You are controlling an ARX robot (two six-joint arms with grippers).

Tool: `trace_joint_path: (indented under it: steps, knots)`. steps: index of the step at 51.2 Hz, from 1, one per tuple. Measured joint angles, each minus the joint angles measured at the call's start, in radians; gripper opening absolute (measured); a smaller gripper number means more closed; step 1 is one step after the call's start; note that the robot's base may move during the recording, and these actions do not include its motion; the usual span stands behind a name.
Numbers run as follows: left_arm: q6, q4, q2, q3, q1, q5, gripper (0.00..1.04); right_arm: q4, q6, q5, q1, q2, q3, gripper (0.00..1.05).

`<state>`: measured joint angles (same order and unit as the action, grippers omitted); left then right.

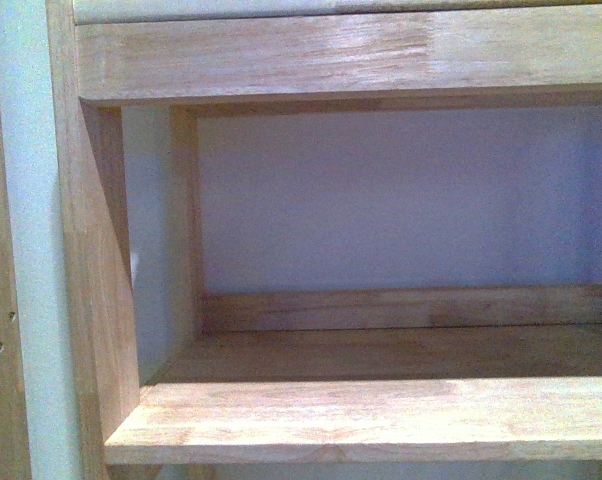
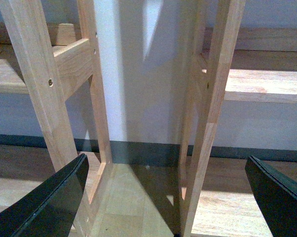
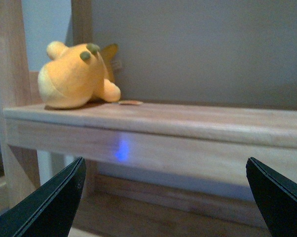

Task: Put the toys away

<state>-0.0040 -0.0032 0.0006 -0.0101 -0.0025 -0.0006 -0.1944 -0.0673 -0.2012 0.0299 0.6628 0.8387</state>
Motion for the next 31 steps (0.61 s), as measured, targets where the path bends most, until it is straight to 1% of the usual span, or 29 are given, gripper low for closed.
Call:
trace_joint_path:
  steps: [7, 12, 23, 31]
  knots:
    - [0.000, 0.000, 0.000, 0.000, 0.000, 0.000, 0.99, 0.030, -0.035, -0.025, -0.078, -0.138, -0.145, 0.98]
    - [0.000, 0.000, 0.000, 0.000, 0.000, 0.000, 0.99, 0.042, -0.043, -0.024, -0.097, -0.238, -0.242, 0.98]
    - [0.000, 0.000, 0.000, 0.000, 0.000, 0.000, 0.99, 0.014, -0.033, 0.060, -0.002, -0.351, -0.423, 0.98]
    - [0.000, 0.000, 0.000, 0.000, 0.000, 0.000, 0.99, -0.018, -0.019, 0.113, 0.045, -0.413, -0.534, 0.98]
